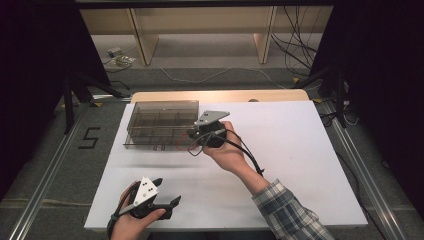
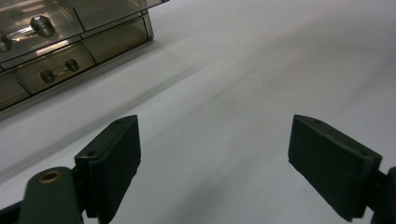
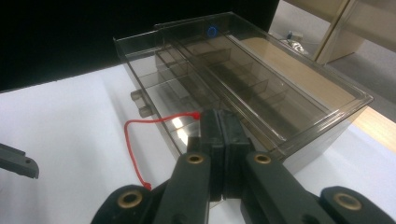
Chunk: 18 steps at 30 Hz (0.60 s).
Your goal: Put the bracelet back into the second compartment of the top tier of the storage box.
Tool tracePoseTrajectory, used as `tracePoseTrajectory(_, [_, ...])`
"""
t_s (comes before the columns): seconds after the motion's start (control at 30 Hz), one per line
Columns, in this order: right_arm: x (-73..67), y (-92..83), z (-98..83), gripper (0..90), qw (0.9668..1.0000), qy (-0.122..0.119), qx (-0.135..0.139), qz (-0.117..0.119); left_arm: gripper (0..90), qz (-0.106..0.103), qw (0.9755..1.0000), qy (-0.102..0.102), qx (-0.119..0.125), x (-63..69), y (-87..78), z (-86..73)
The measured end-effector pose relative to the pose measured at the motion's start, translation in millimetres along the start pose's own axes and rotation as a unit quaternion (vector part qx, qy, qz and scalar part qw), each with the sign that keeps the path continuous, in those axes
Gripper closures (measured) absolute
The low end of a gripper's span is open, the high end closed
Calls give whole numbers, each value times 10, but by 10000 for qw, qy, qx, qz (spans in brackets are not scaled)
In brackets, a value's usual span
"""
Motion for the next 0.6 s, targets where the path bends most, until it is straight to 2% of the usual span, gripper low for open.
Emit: tracePoseTrajectory(0.6, [-17,85,61,900,10000,-16,-10,35,170,-10,10000,0,2,0,0,0])
Point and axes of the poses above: each handheld gripper's, and its own axes: y roughly forward along the jaws, z roughly out of its top, x roughly to its right, the point moved 1 cm from there along y, roughly forward along the jaws, and after that the axes turned 1 degree about -y, right-handed, at the moved point
